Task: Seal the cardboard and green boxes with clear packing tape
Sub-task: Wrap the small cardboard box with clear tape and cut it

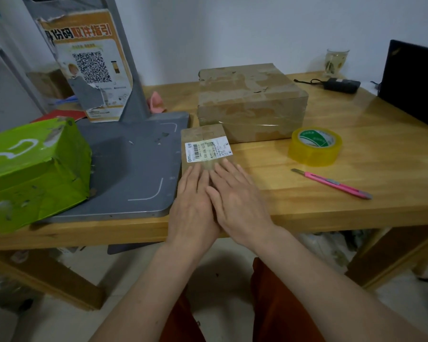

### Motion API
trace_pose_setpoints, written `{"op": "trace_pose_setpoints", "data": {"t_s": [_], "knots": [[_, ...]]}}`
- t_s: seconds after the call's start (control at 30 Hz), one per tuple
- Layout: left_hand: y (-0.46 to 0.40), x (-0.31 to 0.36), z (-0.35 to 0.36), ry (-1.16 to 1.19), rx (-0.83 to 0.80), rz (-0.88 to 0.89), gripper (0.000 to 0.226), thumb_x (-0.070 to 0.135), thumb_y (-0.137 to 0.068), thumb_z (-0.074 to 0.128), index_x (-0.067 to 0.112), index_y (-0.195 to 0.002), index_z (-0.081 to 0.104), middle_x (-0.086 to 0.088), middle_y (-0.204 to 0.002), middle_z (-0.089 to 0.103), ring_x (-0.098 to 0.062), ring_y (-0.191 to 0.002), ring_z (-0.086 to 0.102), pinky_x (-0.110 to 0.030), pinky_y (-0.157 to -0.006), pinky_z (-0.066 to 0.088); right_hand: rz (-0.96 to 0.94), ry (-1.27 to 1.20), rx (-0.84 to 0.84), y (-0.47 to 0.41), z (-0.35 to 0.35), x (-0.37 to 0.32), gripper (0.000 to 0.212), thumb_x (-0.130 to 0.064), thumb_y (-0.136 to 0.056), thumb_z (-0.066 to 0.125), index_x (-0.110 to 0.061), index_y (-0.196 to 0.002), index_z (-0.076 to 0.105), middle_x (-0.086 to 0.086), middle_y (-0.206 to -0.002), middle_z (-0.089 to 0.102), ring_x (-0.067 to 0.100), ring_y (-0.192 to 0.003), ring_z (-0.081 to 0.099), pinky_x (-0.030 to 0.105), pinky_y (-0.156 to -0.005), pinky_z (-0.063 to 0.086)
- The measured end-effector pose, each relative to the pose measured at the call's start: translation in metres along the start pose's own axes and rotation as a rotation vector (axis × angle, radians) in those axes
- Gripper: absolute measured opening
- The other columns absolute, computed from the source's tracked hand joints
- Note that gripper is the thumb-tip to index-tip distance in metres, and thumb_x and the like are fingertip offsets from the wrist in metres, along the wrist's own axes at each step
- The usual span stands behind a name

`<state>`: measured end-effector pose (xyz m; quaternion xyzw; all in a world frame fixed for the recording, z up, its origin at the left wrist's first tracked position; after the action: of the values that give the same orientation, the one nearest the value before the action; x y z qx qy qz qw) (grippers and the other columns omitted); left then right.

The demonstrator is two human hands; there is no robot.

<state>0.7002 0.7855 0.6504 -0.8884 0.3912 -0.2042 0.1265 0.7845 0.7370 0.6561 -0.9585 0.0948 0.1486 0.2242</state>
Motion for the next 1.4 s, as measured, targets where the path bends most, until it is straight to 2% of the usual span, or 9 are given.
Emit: {"op": "trace_pose_setpoints", "data": {"t_s": [0.27,0.4,0.6,0.73,0.9,1.0,1.17,1.27,1.4], "knots": [[-0.005,-0.010,-0.003,0.005,-0.072,-0.059,0.074,0.030,-0.102,0.046,0.006,-0.155,0.002,-0.006,-0.164,-0.003,-0.015,-0.151,-0.011,-0.022,-0.119,-0.009,-0.057,0.085,0.126,0.002,-0.016,-0.015,0.044,-0.027,-0.096,0.032,-0.011,-0.098,0.073,0.006,-0.093,0.074,0.017,-0.086,0.070,0.029,-0.080,0.053],[-0.002,-0.012,0.000,0.046,0.004,-0.015,0.077,0.027,-0.096,0.059,0.004,-0.154,0.014,-0.009,-0.162,0.014,-0.017,-0.151,0.006,-0.019,-0.117,-0.006,-0.121,-0.028,0.046,0.003,-0.001,-0.022,0.053,-0.029,-0.096,0.026,-0.005,-0.134,0.054,0.010,-0.132,0.060,0.019,-0.123,0.056,0.038,-0.110,0.039],[-0.004,-0.015,-0.010,0.280,0.088,-0.141,0.066,0.037,-0.088,0.065,0.019,-0.142,0.031,0.002,-0.132,0.049,-0.012,-0.119,0.050,-0.025,-0.090,0.048,-0.067,-0.199,0.212,-0.004,-0.013,-0.015,0.031,-0.024,-0.090,0.041,-0.014,-0.108,0.064,0.000,-0.095,0.068,0.012,-0.087,0.060,0.024,-0.078,0.046],[-0.001,-0.013,-0.014,0.347,0.074,-0.140,0.100,0.091,-0.072,0.014,0.026,-0.143,0.040,0.004,-0.131,0.055,-0.009,-0.119,0.052,-0.034,-0.103,0.044,-0.124,-0.084,0.096,-0.001,0.007,-0.024,0.050,-0.025,-0.089,0.034,-0.013,-0.134,0.053,0.003,-0.131,0.060,0.014,-0.124,0.052,0.036,-0.109,0.037],[-0.001,-0.015,-0.015,0.320,0.024,-0.197,0.067,0.034,-0.091,0.063,0.023,-0.147,0.029,0.003,-0.140,0.044,-0.002,-0.122,0.042,-0.016,-0.092,0.035,-0.124,-0.177,0.196,-0.006,-0.013,-0.016,0.033,-0.020,-0.086,0.041,-0.015,-0.100,0.070,-0.001,-0.087,0.072,0.014,-0.079,0.066,0.032,-0.075,0.054],[0.000,-0.019,-0.010,0.271,0.035,-0.155,0.072,0.021,-0.088,0.070,0.020,-0.149,0.032,0.002,-0.150,0.038,-0.010,-0.140,0.032,-0.024,-0.106,0.033,-0.119,-0.310,0.228,-0.003,-0.022,-0.006,0.031,-0.017,-0.090,0.051,-0.015,-0.117,0.065,-0.001,-0.114,0.069,0.006,-0.105,0.061,0.031,-0.088,0.054],[0.000,-0.017,-0.004,0.173,0.049,-0.050,0.069,0.012,-0.085,0.073,0.027,-0.145,0.044,-0.002,-0.158,0.031,-0.017,-0.148,0.018,-0.032,-0.108,0.029,0.114,-0.477,0.152,0.012,0.002,-0.007,0.070,-0.033,-0.095,0.044,-0.014,-0.153,0.013,-0.002,-0.163,0.006,0.005,-0.148,-0.002,0.036,-0.123,0.010],[0.000,-0.014,-0.007,0.184,-0.009,-0.088,0.068,0.018,-0.086,0.072,0.033,-0.146,0.042,0.003,-0.161,0.021,-0.021,-0.144,0.029,-0.039,-0.107,0.039,0.225,-0.760,0.245,0.016,0.010,-0.010,0.079,-0.030,-0.092,0.049,-0.017,-0.154,0.003,-0.004,-0.163,-0.001,0.002,-0.148,-0.001,0.034,-0.123,0.011],[0.002,-0.010,-0.006,0.206,-0.089,-0.176,0.076,0.036,-0.086,0.070,0.039,-0.150,0.029,0.015,-0.162,0.003,-0.018,-0.142,0.030,-0.038,-0.110,0.034,0.381,-1.095,0.159,0.024,0.015,0.000,0.075,-0.023,-0.098,0.053,-0.027,-0.154,0.003,-0.013,-0.150,0.033,-0.017,-0.129,0.033,0.013,-0.107,0.035]]}}
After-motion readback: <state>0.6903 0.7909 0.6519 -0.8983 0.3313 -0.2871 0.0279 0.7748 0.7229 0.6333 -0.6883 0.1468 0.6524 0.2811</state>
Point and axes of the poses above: each hand's wrist, its own y-axis away from the middle knuckle, its own z-axis out of the palm, x = y × z, the point moved 3 cm from there along -y, towards the middle knuckle
